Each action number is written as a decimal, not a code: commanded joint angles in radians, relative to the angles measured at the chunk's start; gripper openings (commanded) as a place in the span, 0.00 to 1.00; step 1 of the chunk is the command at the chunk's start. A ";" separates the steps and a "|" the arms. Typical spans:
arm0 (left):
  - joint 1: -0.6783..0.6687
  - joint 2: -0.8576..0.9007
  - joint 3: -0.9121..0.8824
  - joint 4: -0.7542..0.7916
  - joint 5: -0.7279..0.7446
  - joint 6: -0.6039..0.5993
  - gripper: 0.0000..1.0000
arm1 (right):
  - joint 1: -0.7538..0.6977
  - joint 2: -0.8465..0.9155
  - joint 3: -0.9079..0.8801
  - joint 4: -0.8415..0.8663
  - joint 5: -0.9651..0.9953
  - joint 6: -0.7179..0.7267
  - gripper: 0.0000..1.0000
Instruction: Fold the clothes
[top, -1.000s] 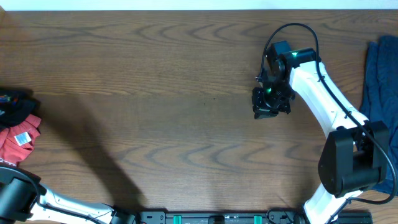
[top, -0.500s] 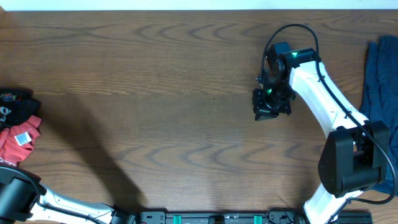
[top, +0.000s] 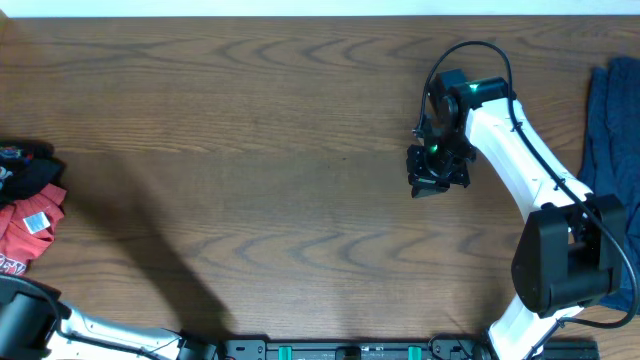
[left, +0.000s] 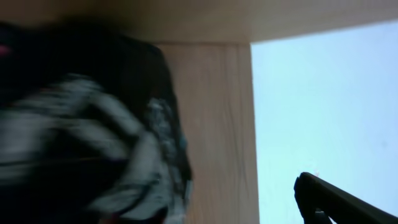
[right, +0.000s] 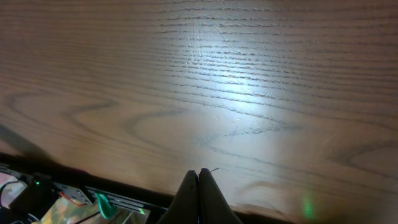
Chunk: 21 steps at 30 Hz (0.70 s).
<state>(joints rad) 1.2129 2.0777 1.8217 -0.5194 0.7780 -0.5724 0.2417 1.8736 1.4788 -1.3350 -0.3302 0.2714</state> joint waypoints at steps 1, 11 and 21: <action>0.051 -0.040 0.003 -0.012 -0.034 0.038 0.98 | 0.015 -0.002 -0.002 0.000 -0.019 0.013 0.01; 0.056 -0.045 0.004 -0.044 0.005 0.080 0.98 | 0.015 -0.002 -0.002 0.000 -0.018 0.013 0.01; -0.031 -0.183 0.003 -0.147 -0.017 0.181 0.98 | 0.015 -0.002 -0.002 0.001 -0.018 0.013 0.01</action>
<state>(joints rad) 1.1973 1.9717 1.8217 -0.6369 0.7780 -0.4736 0.2417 1.8736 1.4788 -1.3350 -0.3405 0.2710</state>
